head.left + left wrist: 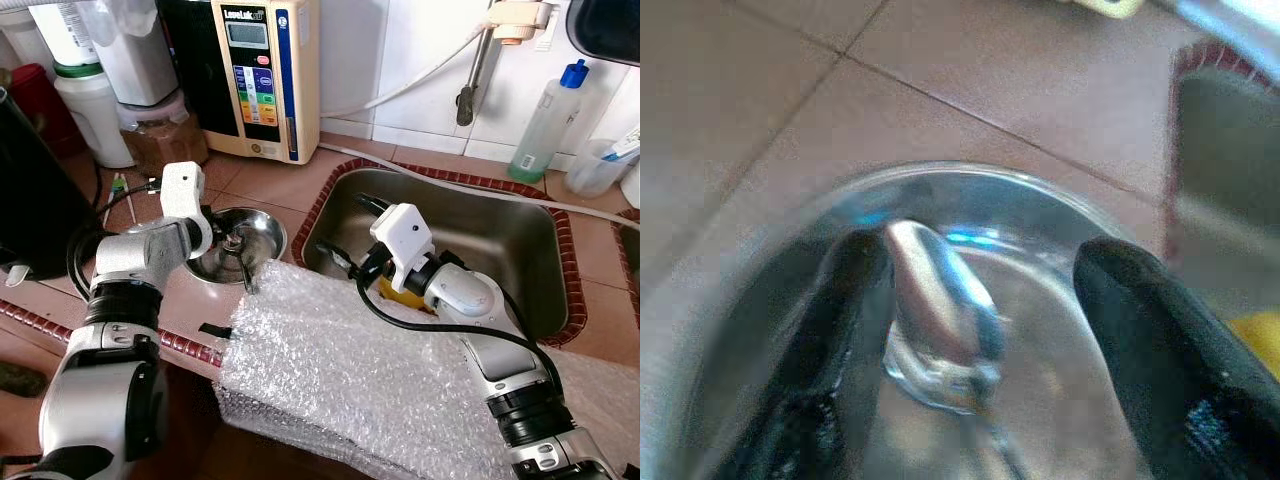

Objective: Kitchen organization

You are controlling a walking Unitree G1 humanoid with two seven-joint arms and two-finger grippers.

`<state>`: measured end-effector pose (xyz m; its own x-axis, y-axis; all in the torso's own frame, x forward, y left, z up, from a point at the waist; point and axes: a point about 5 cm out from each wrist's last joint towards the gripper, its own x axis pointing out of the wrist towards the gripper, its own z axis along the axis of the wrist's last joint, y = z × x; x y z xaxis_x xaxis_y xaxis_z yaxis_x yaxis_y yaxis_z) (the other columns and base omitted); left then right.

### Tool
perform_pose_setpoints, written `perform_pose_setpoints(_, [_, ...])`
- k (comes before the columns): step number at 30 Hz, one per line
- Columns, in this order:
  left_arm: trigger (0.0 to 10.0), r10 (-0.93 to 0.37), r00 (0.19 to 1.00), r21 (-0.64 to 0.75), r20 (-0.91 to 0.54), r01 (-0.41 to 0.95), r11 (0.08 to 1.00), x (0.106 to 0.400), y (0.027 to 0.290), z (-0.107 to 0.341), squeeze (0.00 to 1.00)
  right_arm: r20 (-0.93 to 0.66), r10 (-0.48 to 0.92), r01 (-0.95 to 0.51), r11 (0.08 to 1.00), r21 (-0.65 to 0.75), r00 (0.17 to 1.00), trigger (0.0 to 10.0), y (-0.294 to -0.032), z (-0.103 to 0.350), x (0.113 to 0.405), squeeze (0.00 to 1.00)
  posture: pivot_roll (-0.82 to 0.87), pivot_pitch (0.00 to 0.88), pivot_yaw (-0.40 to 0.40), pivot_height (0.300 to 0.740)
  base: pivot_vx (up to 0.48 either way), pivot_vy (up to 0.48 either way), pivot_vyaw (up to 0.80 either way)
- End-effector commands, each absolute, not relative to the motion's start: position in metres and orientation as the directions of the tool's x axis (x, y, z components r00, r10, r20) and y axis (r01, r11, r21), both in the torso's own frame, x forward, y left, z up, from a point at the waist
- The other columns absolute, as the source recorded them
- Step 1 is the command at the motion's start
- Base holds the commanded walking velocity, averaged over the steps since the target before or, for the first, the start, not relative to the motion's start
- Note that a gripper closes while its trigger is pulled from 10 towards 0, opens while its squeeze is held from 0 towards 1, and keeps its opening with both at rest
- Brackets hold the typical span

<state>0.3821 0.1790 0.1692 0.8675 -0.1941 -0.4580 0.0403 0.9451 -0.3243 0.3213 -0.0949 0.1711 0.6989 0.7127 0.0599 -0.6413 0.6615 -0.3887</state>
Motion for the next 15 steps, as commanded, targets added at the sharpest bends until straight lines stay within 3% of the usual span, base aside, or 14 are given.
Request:
perform_pose_setpoints(1, [10.0, -0.178, 0.863, -0.382, -0.473, -0.019, 0.924, 0.379, 0.180, 0.169, 1.00, 0.054, 0.713, -0.640, 0.657, -0.399, 0.699, 10.0, -0.095, 0.171, 0.323, 0.00, 0.00, 0.000, 0.070, 0.740, 0.000, 0.000, 0.00])
perform_pose_setpoints(9, [10.0, -0.086, 0.823, -0.376, -0.562, -0.161, 0.913, 0.367, 0.168, 0.151, 1.00, 0.053, 0.717, -0.642, 0.652, -0.404, 0.695, 10.0, -0.093, 0.171, 0.324, 0.00, 0.00, 0.000, 0.077, 0.740, 0.000, 0.000, 0.00])
perform_pose_setpoints(15, [10.0, -0.094, 0.802, -0.379, -0.589, -0.172, 0.909, 0.361, 0.159, 0.140, 1.00, 0.051, 0.714, -0.641, 0.656, -0.400, 0.698, 10.0, -0.093, 0.168, 0.323, 0.00, 0.00, 0.000, 0.078, 0.740, 0.000, 0.000, 0.00])
